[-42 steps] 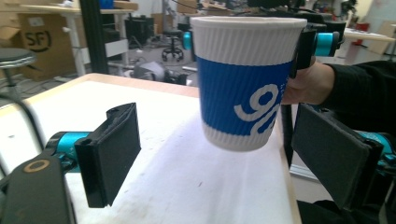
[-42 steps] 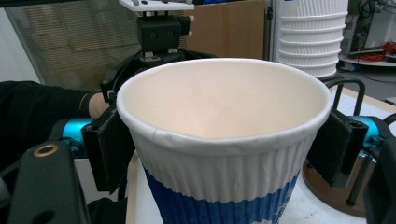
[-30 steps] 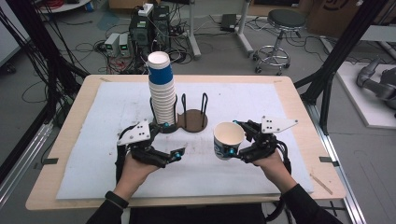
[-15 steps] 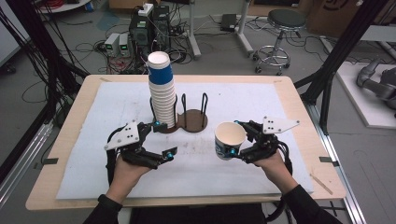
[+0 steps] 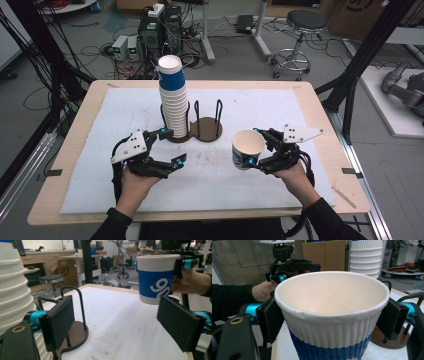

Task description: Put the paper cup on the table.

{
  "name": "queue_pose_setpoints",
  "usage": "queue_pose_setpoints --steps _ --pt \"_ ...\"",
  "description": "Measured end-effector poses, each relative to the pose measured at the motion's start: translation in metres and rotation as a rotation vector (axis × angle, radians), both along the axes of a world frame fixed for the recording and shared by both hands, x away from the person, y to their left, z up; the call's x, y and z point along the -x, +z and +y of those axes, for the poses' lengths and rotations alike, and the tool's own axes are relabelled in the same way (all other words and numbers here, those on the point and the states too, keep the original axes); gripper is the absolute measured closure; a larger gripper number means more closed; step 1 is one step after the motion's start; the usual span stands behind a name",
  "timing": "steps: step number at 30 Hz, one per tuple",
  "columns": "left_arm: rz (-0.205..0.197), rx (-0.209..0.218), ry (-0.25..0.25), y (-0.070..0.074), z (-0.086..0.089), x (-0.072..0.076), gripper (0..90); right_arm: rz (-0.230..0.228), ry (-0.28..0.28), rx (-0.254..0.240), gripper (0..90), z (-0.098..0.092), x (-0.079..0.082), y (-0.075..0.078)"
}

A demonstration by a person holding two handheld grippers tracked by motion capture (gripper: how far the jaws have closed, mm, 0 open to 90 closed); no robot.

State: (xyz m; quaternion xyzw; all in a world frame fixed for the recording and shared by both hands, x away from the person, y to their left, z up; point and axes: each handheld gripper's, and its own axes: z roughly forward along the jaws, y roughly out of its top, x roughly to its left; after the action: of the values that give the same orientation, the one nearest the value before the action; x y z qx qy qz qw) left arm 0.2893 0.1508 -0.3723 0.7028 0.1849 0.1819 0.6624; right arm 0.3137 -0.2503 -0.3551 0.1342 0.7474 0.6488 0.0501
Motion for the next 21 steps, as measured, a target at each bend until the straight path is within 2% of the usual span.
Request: queue_pose_setpoints --steps 7,21 --pt "0.012 -0.041 0.041 -0.009 0.003 -0.001 14.7 -0.006 -0.024 0.011 19.4 -0.003 -0.003 0.001" --pt "0.035 -0.057 0.018 -0.017 -0.003 -0.004 14.7 -0.031 -0.099 0.017 19.7 -0.02 -0.013 0.006"
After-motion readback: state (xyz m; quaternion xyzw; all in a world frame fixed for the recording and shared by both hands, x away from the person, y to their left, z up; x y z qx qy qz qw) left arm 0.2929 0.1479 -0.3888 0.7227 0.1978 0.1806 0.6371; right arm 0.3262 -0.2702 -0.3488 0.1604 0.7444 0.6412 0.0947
